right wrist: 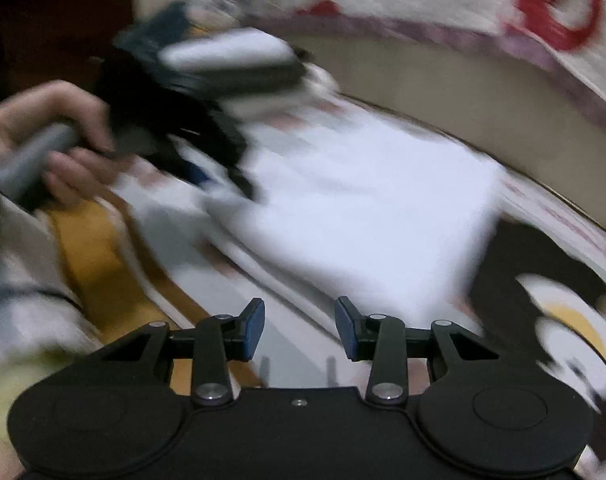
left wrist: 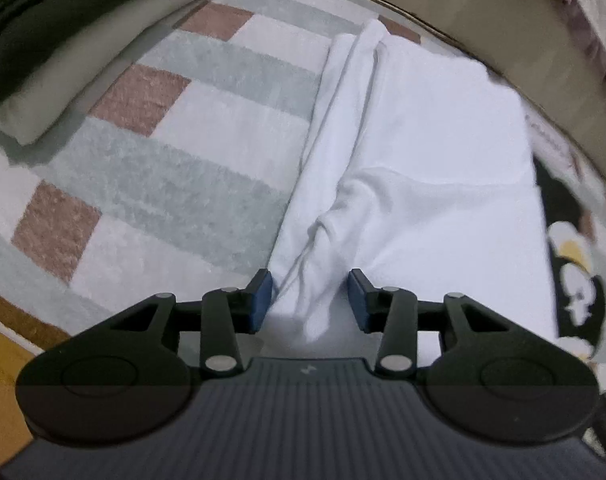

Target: Fold clothes

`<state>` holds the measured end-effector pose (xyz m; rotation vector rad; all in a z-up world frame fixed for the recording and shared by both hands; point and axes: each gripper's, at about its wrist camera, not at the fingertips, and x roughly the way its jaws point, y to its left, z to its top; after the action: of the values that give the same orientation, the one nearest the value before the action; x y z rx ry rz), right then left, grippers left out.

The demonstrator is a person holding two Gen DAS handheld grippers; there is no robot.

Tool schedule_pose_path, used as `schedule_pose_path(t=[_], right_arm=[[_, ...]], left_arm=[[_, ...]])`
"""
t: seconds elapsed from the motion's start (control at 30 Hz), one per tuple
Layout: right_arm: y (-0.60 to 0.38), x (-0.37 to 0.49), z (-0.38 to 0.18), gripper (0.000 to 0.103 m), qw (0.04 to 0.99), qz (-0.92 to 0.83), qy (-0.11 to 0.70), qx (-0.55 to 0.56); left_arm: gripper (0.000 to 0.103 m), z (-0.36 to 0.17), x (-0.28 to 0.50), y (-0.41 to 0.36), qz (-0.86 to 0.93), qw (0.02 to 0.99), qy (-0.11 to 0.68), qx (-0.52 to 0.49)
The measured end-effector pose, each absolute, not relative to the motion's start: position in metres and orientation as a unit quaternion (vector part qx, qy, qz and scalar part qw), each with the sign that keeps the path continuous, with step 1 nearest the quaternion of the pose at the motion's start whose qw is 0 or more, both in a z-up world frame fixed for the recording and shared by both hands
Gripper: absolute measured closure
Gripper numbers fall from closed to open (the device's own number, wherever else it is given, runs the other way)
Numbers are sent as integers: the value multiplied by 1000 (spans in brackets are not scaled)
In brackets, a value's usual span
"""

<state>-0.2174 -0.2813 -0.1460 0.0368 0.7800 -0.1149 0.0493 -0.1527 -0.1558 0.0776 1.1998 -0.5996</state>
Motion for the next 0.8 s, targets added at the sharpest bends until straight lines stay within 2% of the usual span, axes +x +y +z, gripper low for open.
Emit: schedule_pose_path(t=[0.13, 0.17, 0.2, 0.23, 0.3, 0.33, 0.4, 0.43, 0.57, 0.8], right_arm=[[-305, -223, -163, 56, 911, -110, 387, 93], [-307, -219, -167, 52, 907, -115, 391, 105], [-308, -214, -170, 41, 903, -121, 396, 113], [-309, -208, -173, 38, 901, -131, 396, 115], [-303, -202, -181, 38, 908, -145, 378, 106], [-302, -198, -185, 44, 912, -150, 367, 102], [-301, -188, -187, 68, 917, -162, 354, 81], [-300, -188, -185, 73, 918, -169, 352, 71], [-298, -203, -187, 82, 911, -189, 361, 65], [-304, -209, -185, 85, 908, -182, 369, 81]], left_arm=[[51, -168, 59, -134, -244, 773, 584, -47], [51, -169, 60, -127, -245, 769, 587, -65], [51, -170, 61, -124, -248, 768, 587, -69], [51, -169, 59, -125, -250, 769, 585, -64], [53, -169, 55, -128, -248, 775, 579, -51], [53, -168, 53, -130, -247, 779, 575, -44], [54, -167, 50, -131, -245, 782, 572, -35], [54, -166, 50, -130, -245, 782, 573, -34], [52, -165, 48, -129, -245, 779, 576, -27], [51, -159, 50, -123, -225, 783, 580, -8]])
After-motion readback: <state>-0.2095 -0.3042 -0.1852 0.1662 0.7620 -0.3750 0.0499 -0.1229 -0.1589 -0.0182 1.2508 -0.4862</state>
